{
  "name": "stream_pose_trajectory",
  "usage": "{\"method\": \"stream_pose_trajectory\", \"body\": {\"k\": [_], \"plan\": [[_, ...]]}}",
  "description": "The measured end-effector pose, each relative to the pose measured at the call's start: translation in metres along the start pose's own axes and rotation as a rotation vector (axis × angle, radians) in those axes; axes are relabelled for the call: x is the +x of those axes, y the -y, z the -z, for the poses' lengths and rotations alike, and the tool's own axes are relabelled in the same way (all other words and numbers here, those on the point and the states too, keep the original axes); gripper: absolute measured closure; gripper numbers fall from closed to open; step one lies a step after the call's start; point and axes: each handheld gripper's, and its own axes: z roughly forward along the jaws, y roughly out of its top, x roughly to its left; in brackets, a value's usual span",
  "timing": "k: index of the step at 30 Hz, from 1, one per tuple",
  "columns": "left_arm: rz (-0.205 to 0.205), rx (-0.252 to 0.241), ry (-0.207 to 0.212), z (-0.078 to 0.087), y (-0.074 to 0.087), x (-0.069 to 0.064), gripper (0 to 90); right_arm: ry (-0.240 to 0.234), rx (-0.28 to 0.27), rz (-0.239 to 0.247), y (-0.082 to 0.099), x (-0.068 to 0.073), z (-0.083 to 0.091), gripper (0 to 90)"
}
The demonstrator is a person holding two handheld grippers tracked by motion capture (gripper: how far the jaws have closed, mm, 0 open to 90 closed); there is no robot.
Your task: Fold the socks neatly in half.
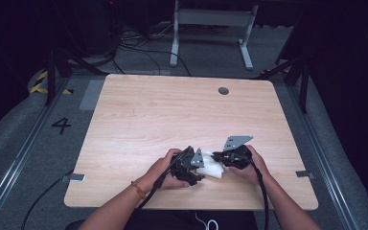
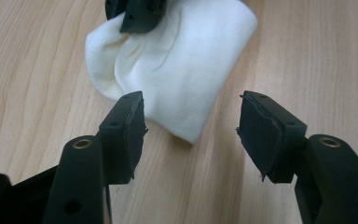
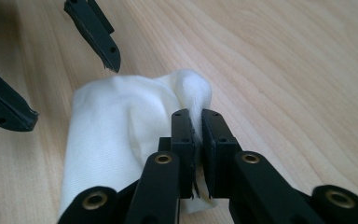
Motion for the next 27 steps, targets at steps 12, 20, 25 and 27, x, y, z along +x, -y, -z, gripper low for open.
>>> {"method": "stream_pose_trajectory", "body": {"k": [12, 20, 25, 27], "plan": [[0.047, 0.026, 0.014, -0.016, -0.003, 0.005, 45.8, -0.055, -0.008, -0.076, 0.003, -0.007, -0.003, 84.3], [0.049, 0.01, 0.014, -0.007, -0.002, 0.008, 40.0, 0.012, -0.036, 0.033, -0.004, 0.004, 0.007, 75.1], [0.047, -0.002, -0.01, 0.007, 0.001, 0.013, 38.1, 0.048, -0.042, 0.083, -0.009, 0.011, 0.016, 66.1], [0.041, -0.003, -0.022, 0.013, 0.002, 0.015, 36.9, 0.056, -0.044, 0.097, -0.011, 0.014, 0.021, 63.0]]}}
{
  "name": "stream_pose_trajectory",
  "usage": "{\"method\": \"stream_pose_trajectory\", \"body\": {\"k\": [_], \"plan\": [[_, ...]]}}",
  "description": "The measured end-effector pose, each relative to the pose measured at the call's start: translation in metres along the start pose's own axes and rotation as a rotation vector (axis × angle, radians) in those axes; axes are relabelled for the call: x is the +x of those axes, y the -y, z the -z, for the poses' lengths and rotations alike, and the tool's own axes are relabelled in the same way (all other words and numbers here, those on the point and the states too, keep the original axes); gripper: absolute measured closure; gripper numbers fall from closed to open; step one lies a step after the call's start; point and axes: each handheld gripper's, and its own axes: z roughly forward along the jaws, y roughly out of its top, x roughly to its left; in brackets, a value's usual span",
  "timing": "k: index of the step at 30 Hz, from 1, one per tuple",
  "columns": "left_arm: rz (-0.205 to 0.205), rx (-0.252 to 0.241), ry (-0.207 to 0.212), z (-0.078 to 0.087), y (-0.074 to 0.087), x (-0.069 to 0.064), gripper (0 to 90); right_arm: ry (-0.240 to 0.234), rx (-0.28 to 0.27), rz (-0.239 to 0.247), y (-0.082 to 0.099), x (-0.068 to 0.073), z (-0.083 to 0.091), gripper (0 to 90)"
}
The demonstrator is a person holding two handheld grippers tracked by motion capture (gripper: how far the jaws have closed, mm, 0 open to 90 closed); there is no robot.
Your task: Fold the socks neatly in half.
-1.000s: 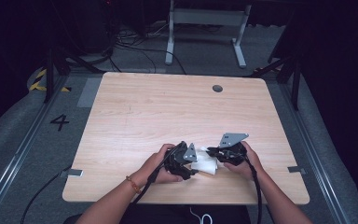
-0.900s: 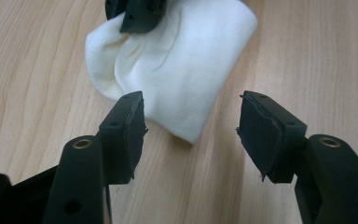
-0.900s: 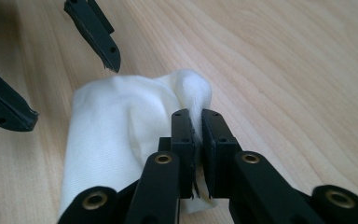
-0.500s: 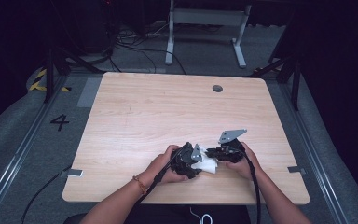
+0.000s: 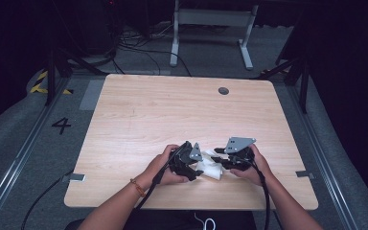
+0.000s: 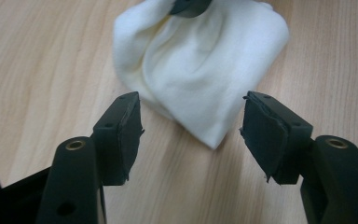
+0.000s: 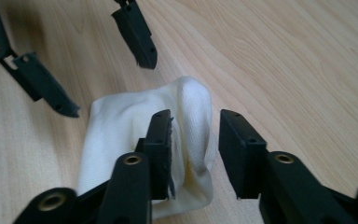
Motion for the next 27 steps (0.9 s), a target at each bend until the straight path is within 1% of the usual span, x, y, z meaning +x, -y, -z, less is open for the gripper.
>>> {"method": "stream_pose_trajectory", "body": {"k": [1, 5, 7, 9, 10, 11, 12, 13, 14, 16, 18, 19, 20, 21, 22, 23, 24, 27], "plan": [[0.005, 0.001, -0.007, 0.002, 0.001, 0.0, 36.9, 0.0, -0.005, 0.01, -0.001, 0.001, 0.002, 61.8], [-0.005, 0.024, -0.034, 0.009, 0.006, 0.002, 35.4, 0.012, -0.019, 0.014, -0.004, 0.003, 0.011, 57.0], [0.0, 0.028, -0.043, 0.011, 0.008, 0.0, 33.1, 0.022, -0.018, 0.02, -0.003, 0.004, 0.014, 54.9], [-0.021, 0.053, -0.066, 0.015, 0.01, -0.001, 32.0, 0.023, -0.015, 0.014, -0.002, 0.006, 0.018, 52.0], [-0.021, 0.054, -0.069, 0.017, 0.011, -0.001, 30.6, 0.028, -0.013, 0.015, 0.0, 0.007, 0.019, 50.9], [-0.029, 0.061, -0.078, 0.019, 0.012, -0.001, 29.8, 0.031, -0.015, 0.018, 0.001, 0.007, 0.02, 50.2], [-0.028, 0.065, -0.089, 0.022, 0.013, 0.0, 29.4, 0.032, -0.013, 0.019, 0.002, 0.008, 0.022, 49.4], [-0.012, 0.059, -0.086, 0.024, 0.016, 0.0, 28.8, 0.038, -0.011, 0.024, 0.003, 0.01, 0.023, 48.2], [-0.017, 0.066, -0.082, 0.026, 0.019, 0.001, 28.0, 0.047, -0.007, 0.032, 0.005, 0.011, 0.025, 47.4], [-0.021, 0.069, -0.103, 0.029, 0.026, 0.001, 27.8, 0.056, -0.011, 0.033, 0.007, 0.011, 0.027, 46.0], [-0.016, 0.077, -0.112, 0.034, 0.034, 0.002, 26.2, 0.07, -0.015, 0.017, 0.009, 0.01, 0.029, 43.3], [-0.016, 0.077, -0.112, 0.034, 0.034, 0.002, 26.2, 0.07, -0.015, 0.017, 0.009, 0.01, 0.029, 43.3], [-0.02, 0.078, -0.121, 0.037, 0.037, 0.003, 26.2, 0.074, -0.013, 0.01, 0.01, 0.009, 0.029, 42.4], [-0.013, 0.067, -0.129, 0.043, 0.042, 0.004, 25.7, 0.085, -0.012, 0.003, 0.011, 0.008, 0.03, 42.1], [-0.013, 0.067, -0.129, 0.043, 0.042, 0.004, 25.6, 0.085, -0.012, 0.003, 0.011, 0.008, 0.03, 42.1], [-0.005, 0.059, -0.135, 0.045, 0.045, 0.005, 25.6, 0.09, -0.009, 0.005, 0.012, 0.008, 0.03, 41.6], [-0.003, 0.061, -0.138, 0.047, 0.047, 0.005, 24.7, 0.1, -0.008, 0.009, 0.012, 0.007, 0.031, 41.0], [0.002, 0.066, -0.158, 0.052, 0.054, 0.006, 24.1, 0.105, -0.007, 0.0, 0.015, 0.007, 0.034, 39.6]]}}
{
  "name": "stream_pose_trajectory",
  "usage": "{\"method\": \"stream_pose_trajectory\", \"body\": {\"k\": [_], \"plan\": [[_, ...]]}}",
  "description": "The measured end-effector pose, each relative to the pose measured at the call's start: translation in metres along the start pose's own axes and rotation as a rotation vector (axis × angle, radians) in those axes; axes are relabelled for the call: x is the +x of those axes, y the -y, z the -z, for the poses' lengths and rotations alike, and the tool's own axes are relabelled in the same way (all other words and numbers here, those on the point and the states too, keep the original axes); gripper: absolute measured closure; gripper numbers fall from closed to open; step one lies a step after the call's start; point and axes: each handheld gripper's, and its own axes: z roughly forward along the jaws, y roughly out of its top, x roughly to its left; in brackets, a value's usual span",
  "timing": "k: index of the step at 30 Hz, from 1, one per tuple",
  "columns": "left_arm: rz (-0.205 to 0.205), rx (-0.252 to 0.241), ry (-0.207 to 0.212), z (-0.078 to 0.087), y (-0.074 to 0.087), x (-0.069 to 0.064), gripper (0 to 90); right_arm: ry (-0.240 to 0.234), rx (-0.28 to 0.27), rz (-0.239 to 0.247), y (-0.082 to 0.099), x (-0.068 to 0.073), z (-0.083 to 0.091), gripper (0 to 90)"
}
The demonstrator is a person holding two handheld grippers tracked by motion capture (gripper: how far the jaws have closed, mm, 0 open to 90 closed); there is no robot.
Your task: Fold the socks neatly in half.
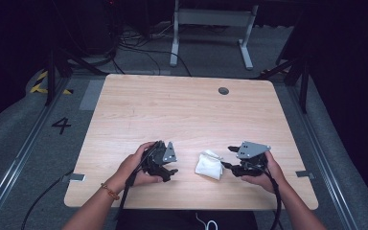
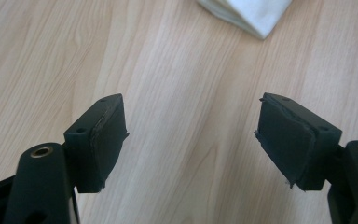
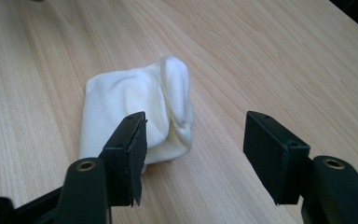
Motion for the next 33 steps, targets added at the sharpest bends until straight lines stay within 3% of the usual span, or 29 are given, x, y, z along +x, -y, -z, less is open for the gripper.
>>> {"method": "stream_pose_trajectory", "body": {"k": [7, 16, 21, 29, 33], "plan": [[0.016, 0.012, -0.04, 0.008, 0.014, 0.001, 22.8, 0.04, 0.009, -0.023, 0.012, -0.003, 0.01, 36.3], [0.067, 0.021, -0.081, 0.019, 0.039, 0.006, 22.8, 0.099, 0.029, -0.073, 0.04, -0.015, 0.031, 34.8], [0.098, 0.037, -0.103, 0.029, 0.058, 0.008, 23.1, 0.152, 0.028, -0.134, 0.061, -0.024, 0.048, 34.7], [0.166, 0.028, -0.133, 0.043, 0.084, 0.011, 23.1, 0.176, 0.05, -0.154, 0.081, -0.028, 0.064, 34.7], [0.191, 0.029, -0.15, 0.049, 0.099, 0.011, 22.9, 0.182, 0.075, -0.194, 0.098, -0.029, 0.072, 34.4]]}}
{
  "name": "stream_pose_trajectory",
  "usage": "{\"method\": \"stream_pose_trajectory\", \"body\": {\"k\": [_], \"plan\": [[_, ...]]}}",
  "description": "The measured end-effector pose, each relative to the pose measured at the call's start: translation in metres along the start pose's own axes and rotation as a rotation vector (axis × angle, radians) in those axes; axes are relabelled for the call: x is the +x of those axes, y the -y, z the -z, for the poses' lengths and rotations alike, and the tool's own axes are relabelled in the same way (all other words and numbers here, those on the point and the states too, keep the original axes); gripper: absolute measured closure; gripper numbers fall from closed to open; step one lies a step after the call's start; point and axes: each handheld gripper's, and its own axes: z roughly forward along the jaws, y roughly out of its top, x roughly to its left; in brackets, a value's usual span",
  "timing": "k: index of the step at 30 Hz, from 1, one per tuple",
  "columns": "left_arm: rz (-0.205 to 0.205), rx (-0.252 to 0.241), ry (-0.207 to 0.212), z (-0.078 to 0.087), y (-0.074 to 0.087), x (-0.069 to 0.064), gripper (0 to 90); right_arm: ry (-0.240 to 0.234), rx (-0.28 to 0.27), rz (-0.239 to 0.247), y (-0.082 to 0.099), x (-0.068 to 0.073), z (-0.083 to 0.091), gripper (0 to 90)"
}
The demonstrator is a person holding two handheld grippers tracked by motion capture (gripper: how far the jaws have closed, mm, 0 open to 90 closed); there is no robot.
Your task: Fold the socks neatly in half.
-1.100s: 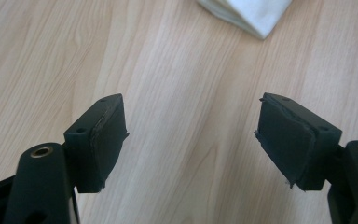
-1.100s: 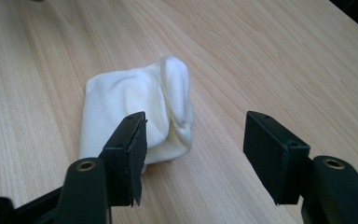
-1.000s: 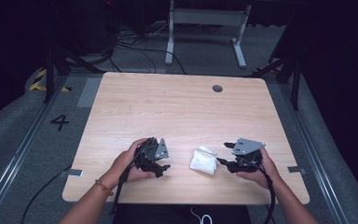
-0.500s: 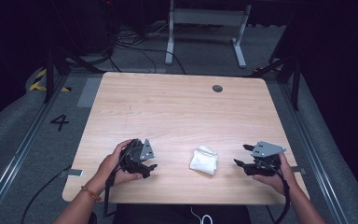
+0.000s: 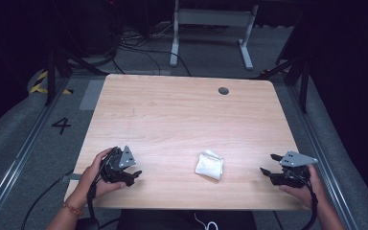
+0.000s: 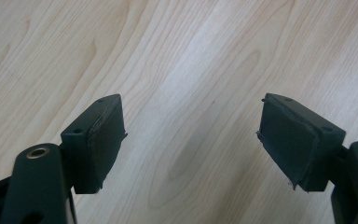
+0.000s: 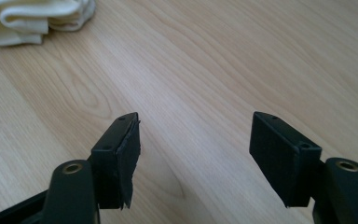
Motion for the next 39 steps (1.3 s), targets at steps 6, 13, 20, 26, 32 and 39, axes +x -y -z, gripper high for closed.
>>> {"method": "stream_pose_trajectory", "body": {"k": [6, 13, 20, 26, 32, 39], "plan": [[0.039, 0.0, -0.003, 0.002, 0.015, 0.005, 22.9, 0.008, 0.02, -0.041, 0.018, -0.007, 0.006, 33.9], [0.093, 0.002, 0.025, -0.002, 0.036, 0.014, 22.4, 0.04, 0.018, -0.157, 0.046, -0.02, 0.012, 32.8], [0.215, -0.044, 0.103, -0.006, 0.053, 0.022, 20.3, 0.035, 0.012, -0.296, 0.071, -0.031, 0.015, 30.9], [0.263, -0.112, 0.113, -0.008, 0.067, 0.026, 15.6, 0.033, 0.007, -0.313, 0.076, -0.032, 0.016, 29.9], [0.275, -0.113, 0.103, -0.008, 0.067, 0.026, 15.2, 0.037, -0.001, -0.326, 0.078, -0.031, 0.016, 30.2], [0.276, -0.114, 0.103, -0.008, 0.067, 0.026, 15.2, 0.035, 0.018, -0.33, 0.07, -0.032, 0.01, 28.1]]}}
